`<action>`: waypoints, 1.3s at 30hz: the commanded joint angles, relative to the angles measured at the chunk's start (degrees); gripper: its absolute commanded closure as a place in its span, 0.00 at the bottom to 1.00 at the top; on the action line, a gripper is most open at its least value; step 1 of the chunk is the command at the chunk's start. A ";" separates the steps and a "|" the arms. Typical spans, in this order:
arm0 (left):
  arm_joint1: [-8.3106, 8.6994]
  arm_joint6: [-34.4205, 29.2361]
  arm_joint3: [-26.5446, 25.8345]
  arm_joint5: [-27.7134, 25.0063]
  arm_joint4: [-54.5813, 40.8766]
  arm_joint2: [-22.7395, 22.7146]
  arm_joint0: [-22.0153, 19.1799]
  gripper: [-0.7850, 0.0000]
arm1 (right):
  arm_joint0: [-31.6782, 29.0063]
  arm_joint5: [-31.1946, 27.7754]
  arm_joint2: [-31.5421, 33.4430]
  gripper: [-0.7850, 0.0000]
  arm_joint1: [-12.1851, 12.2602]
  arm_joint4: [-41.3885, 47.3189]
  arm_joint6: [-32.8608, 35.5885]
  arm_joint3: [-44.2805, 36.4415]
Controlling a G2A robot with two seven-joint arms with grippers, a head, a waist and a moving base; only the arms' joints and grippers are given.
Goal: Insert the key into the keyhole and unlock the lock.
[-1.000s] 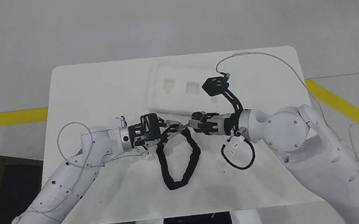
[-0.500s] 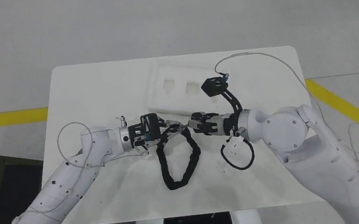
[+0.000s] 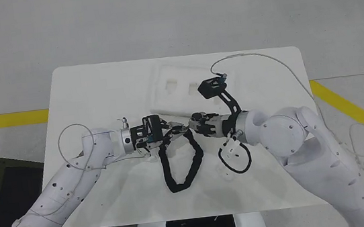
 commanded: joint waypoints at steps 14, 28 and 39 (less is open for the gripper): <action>0.00 0.00 0.00 0.00 0.00 0.00 0.00 1.00 | -1.92 0.88 -0.08 1.00 -0.05 -0.99 -0.47 -0.42; 0.00 0.00 0.00 0.00 0.00 0.00 0.00 1.00 | -1.41 0.09 -0.11 1.00 -0.48 0.05 -1.56 1.18; 0.00 0.00 0.00 0.00 0.00 0.00 0.00 1.00 | 0.96 0.12 -2.54 1.00 -1.31 0.29 -1.05 3.37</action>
